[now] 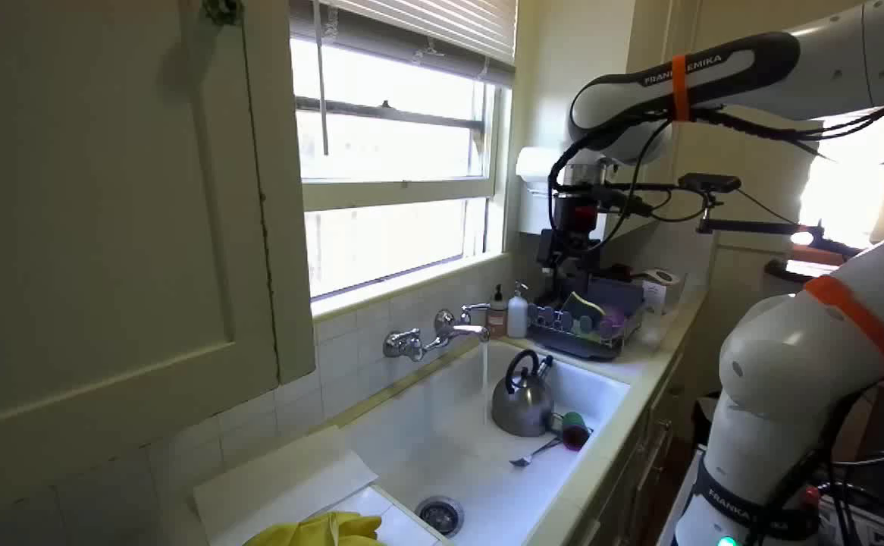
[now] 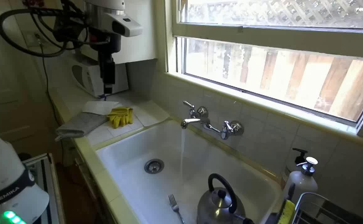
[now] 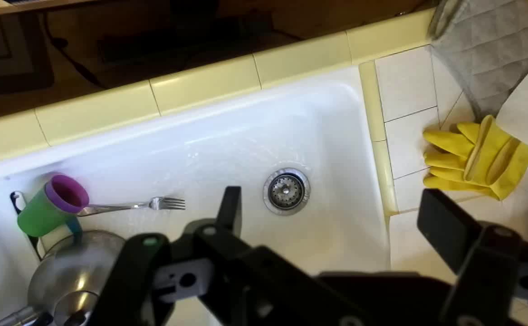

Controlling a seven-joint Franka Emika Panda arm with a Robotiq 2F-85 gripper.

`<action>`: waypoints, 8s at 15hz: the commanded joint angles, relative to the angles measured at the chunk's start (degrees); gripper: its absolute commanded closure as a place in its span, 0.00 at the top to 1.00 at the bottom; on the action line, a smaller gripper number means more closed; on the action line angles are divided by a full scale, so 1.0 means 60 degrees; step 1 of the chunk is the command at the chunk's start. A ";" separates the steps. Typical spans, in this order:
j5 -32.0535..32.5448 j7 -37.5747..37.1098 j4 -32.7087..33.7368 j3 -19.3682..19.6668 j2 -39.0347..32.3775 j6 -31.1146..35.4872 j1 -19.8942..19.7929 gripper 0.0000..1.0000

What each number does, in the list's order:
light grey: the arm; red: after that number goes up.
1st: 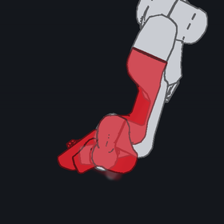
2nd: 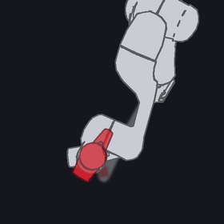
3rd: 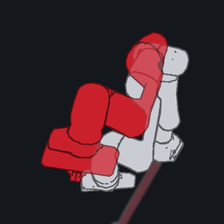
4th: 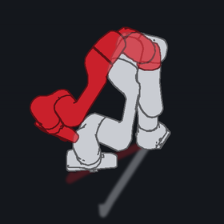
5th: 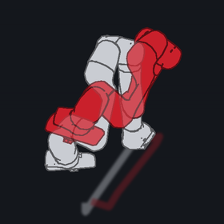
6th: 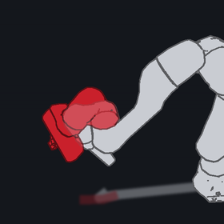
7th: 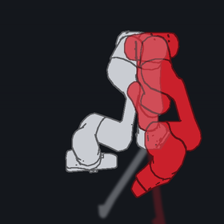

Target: Push the faucet handle on the right backwards.

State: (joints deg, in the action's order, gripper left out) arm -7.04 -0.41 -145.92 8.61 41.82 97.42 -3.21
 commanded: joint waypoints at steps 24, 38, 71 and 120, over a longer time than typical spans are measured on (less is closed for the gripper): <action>0.0104 -0.1005 0.1028 -0.0326 -0.3817 0.5444 -0.0748 1.00; 0.0188 -0.1953 0.2355 -0.0152 -0.6111 0.6378 -0.0973 1.00; 0.0173 -0.2341 0.5430 0.0437 -1.0102 0.7539 -0.1265 1.00; 0.0313 0.0675 0.7220 0.0105 -1.0999 0.6179 -0.2167 1.00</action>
State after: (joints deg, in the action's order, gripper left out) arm -4.37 0.81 -100.37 10.24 -27.05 137.13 -15.27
